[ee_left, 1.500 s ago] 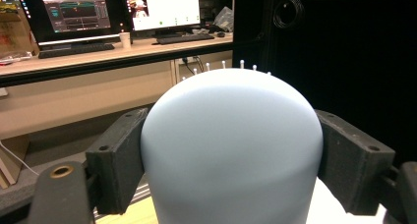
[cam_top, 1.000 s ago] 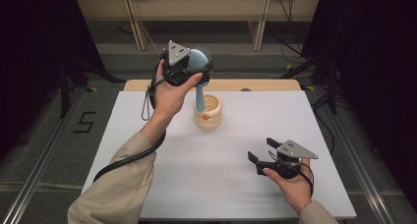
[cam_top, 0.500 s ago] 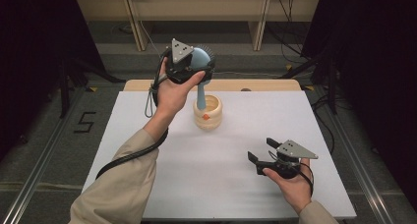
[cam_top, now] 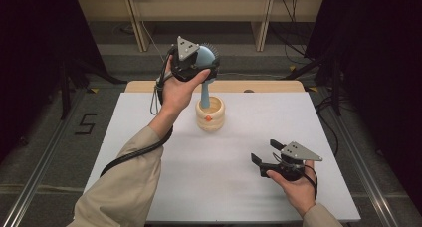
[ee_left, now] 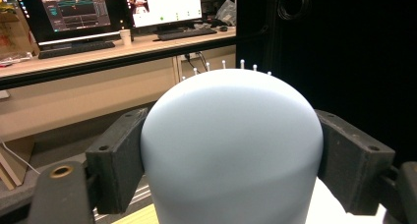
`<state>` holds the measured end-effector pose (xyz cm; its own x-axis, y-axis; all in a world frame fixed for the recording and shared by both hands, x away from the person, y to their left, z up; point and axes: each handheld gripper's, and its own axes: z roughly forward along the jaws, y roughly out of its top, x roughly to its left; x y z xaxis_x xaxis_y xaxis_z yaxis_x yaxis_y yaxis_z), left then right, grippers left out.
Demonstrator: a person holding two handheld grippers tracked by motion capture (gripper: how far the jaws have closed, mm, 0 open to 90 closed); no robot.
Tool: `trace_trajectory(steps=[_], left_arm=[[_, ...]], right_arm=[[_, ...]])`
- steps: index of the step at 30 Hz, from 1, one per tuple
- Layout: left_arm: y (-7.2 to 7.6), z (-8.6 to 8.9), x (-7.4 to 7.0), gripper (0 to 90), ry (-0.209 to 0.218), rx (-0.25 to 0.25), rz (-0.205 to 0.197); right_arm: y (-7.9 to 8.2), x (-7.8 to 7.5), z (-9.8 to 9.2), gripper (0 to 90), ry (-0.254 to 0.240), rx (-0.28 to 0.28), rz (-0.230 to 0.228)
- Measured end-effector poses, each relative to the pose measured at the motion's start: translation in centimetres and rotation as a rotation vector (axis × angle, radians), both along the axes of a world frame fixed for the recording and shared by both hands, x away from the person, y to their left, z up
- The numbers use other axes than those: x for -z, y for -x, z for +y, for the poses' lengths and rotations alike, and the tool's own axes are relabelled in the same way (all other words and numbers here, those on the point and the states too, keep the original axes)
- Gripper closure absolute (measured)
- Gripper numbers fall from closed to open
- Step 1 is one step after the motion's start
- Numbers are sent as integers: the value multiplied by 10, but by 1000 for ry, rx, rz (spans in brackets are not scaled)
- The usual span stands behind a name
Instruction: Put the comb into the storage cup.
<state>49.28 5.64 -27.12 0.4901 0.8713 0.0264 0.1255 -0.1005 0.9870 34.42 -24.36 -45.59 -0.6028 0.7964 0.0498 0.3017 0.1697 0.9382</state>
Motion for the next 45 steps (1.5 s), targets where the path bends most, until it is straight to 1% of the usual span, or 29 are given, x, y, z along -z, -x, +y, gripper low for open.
trace_trajectory(steps=[8, 12, 17, 18, 19, 20, 25, 26, 27, 29, 30, 31, 32, 33, 34, 37, 38, 39, 40, 41, 44, 45], left_arm=[[-3, -1, 2, 198, 4, -2, 8], [-4, -2, 2, 197, 3, -1, 5], [-8, -3, 3, 198, -3, -9, 12], [-9, -3, 4, 198, -3, -11, 12], [-10, -3, 4, 198, -10, -11, 0], [-10, -3, 4, 198, -5, -10, 12], [-12, -5, 6, 198, -8, -13, 14], [-13, -4, 6, 198, -14, -13, 2], [-13, -5, 7, 197, -7, -13, 15], [-14, -6, 7, 197, -9, -13, 18], [-16, -6, 7, 197, -17, -14, 6], [-15, -6, 8, 197, -11, -15, 20], [-16, -7, 9, 197, -8, -16, 22], [-17, -6, 9, 198, -18, -16, 10], [-17, -6, 10, 198, -20, -16, 10], [-18, -7, 12, 197, -21, -15, 12], [-18, -8, 13, 197, -12, -13, 27], [-19, -8, 13, 197, -23, -13, 15], [-18, -9, 14, 198, -16, -12, 30], [-20, -8, 14, 197, -25, -14, 19], [-21, -9, 16, 197, -24, -15, 23], [-21, -10, 17, 197, -18, -15, 38]], right_arm=[[0, 0, 0, 138, 1, -3, -2], [0, 0, 1, 138, 2, -3, -1], [1, 0, 0, 138, 0, -3, -4], [1, -1, 0, 138, 1, -3, -3], [1, -1, 0, 138, 0, -3, -4], [1, 0, 0, 139, -1, -4, -5], [1, -1, 0, 138, -1, -3, -4], [1, -1, 0, 138, -3, -2, -5], [1, -1, 0, 138, -3, -2, -5], [1, -1, 0, 138, -2, -2, -7], [1, -1, 0, 138, -2, -2, -7], [1, -1, 0, 138, -3, -3, -8], [1, -1, 0, 138, -3, -4, -8], [1, -1, 0, 138, -2, -3, -7], [1, -1, 0, 138, -1, -4, -7], [1, -1, 0, 138, -2, -3, -8], [0, -1, 0, 138, 0, -4, -8], [1, 0, 0, 138, 1, -4, -8], [1, 0, 0, 138, 1, -4, -8], [1, 0, 0, 138, 1, -4, -8], [1, 0, 0, 138, 0, -5, -10], [1, 0, 0, 138, 1, -5, -9]])
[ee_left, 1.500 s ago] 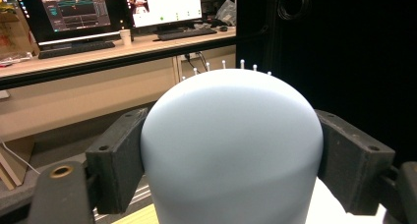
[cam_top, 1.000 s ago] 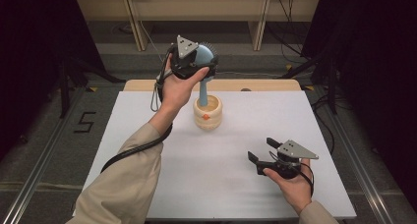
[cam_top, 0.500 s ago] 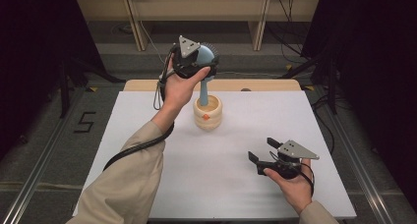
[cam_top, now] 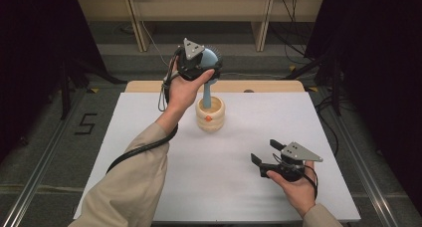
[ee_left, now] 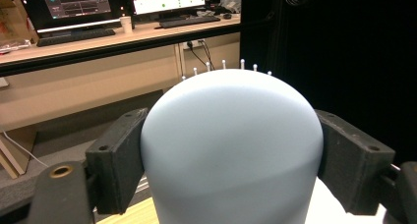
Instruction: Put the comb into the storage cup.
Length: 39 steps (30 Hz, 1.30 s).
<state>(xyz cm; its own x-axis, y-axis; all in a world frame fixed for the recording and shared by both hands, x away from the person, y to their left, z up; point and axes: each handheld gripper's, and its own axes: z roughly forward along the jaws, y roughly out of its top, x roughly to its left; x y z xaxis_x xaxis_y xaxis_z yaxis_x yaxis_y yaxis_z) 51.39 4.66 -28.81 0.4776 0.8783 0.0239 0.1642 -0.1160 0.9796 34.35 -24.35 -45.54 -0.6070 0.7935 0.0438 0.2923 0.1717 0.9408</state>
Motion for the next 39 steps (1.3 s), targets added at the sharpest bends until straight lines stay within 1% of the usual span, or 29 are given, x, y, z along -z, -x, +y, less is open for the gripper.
trace_trajectory(steps=[1, 2, 3, 4, 5, 6, 7, 8, 9, 10, 11, 12, 14, 15, 16, 22, 23, 24, 36, 39], left_arm=[[-1, 0, 0, 198, -8, -1, -11], [-2, 0, 1, 197, -12, -1, -11], [-2, -1, 2, 197, -3, -1, 4], [-3, 0, 2, 198, -14, -1, -8], [-2, -1, 3, 197, -4, 0, 7], [-2, -1, 4, 198, -1, 0, 8], [-3, -1, 4, 197, -9, -1, -5], [-3, -2, 5, 197, -2, 0, 10], [-3, -2, 5, 197, -1, -1, 11], [-5, -2, 5, 197, -13, -2, -2], [-5, -2, 5, 197, -15, -2, -2], [-4, -3, 6, 197, -6, -1, 13], [-5, -3, 7, 197, -4, -2, 15], [-6, -3, 7, 197, -11, -1, 5], [-5, -3, 7, 197, -5, 0, 20], [-8, -4, 9, 197, -9, -7, 20], [-9, -4, 9, 197, -18, -9, 10], [-9, -4, 10, 197, -11, -10, 22], [-11, -7, 12, 197, -17, -6, 31], [-13, -7, 13, 197, -18, -7, 34]], right_arm=[[0, 0, 0, 138, -1, 0, 0], [0, 0, 0, 138, -1, 0, -1], [0, 0, 0, 138, -2, 0, 0], [0, 0, 0, 138, -3, 0, 1], [0, 0, 0, 138, -1, -1, 1], [0, 0, 0, 138, 0, 0, 1], [0, 0, 1, 138, -1, 0, 1], [0, 0, 1, 138, -2, 0, 1], [0, 0, 1, 138, -1, -1, 1], [0, 0, 1, 138, -1, -1, 0], [0, 0, 1, 138, -1, -1, 0], [0, 0, 1, 138, -1, -1, 0], [0, 0, 1, 138, -2, -2, 0], [0, 1, 1, 138, -1, -3, 1], [0, 1, 1, 138, -1, -3, 2], [0, 1, 1, 138, -1, -4, 4], [0, 1, 1, 138, -1, -4, 6], [0, 1, 1, 138, -1, -4, 4], [0, 1, 1, 138, -1, -4, 7], [0, 1, 1, 138, -2, -5, 1]])
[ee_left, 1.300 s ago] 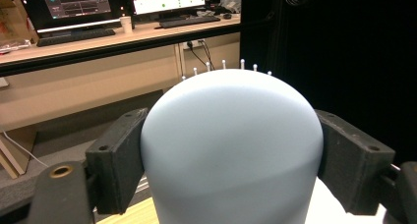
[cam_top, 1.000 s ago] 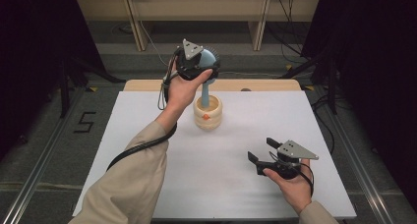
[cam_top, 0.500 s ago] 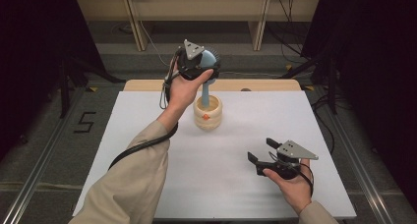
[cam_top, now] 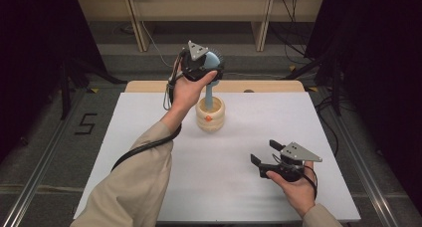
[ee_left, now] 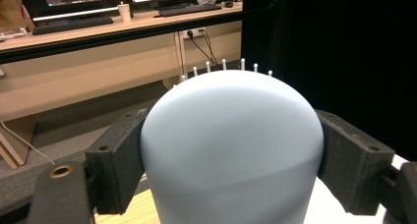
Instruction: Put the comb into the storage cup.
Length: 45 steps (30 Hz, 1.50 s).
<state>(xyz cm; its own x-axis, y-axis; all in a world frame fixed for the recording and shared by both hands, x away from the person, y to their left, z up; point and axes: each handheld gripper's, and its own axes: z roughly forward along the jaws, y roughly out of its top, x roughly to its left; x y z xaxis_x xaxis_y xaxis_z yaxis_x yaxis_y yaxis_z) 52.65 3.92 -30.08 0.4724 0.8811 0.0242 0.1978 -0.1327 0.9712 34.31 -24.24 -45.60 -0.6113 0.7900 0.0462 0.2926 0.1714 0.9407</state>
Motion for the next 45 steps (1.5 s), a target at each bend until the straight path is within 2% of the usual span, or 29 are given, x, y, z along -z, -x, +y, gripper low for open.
trace_trajectory(steps=[32, 45], left_arm=[[-5, -11, 8, 197, -22, 11, 19], [-8, -11, 16, 197, -36, 5, 31]], right_arm=[[0, 1, 0, 138, 1, -3, 4], [0, 2, 1, 138, 1, -4, 6]])
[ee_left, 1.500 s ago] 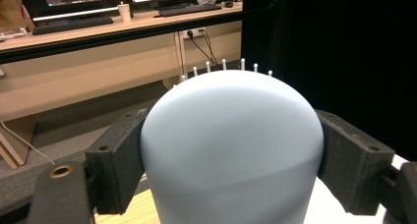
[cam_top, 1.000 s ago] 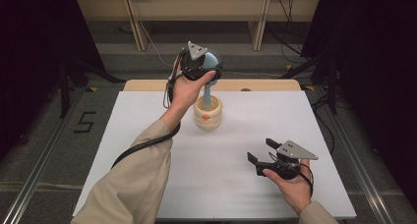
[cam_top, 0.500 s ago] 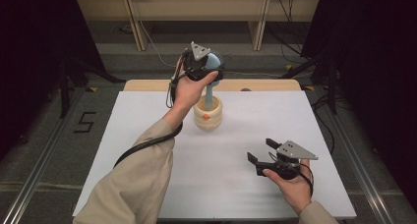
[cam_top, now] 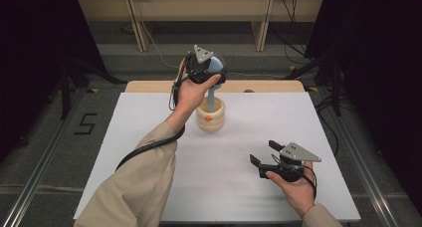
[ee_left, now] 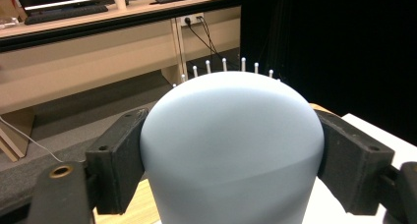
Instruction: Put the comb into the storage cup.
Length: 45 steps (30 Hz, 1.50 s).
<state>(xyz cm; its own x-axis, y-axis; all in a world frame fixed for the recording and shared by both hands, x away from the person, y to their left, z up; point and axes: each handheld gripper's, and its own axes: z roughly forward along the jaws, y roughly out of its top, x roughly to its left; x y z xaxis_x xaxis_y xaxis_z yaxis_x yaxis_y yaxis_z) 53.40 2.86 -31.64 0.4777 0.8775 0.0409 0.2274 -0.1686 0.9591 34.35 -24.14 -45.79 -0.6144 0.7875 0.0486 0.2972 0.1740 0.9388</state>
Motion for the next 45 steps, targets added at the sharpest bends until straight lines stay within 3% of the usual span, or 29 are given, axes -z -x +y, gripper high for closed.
trace_trajectory(steps=[7, 17, 28, 29, 45], left_arm=[[-2, -2, 6, 197, -14, 0, 11], [-11, -4, 28, 197, -35, 1, 59], [-20, -6, 40, 196, -43, 1, 103], [-21, -6, 41, 196, -35, 0, 94], [-31, -8, 41, 187, -21, -47, 119]], right_arm=[[0, 0, 0, 138, 0, 0, 0], [0, 0, -1, 138, 0, -1, 4], [0, 0, 0, 139, -2, -5, 5], [0, 0, 0, 138, -3, -5, 5], [0, 1, 0, 139, -1, -8, 3]])
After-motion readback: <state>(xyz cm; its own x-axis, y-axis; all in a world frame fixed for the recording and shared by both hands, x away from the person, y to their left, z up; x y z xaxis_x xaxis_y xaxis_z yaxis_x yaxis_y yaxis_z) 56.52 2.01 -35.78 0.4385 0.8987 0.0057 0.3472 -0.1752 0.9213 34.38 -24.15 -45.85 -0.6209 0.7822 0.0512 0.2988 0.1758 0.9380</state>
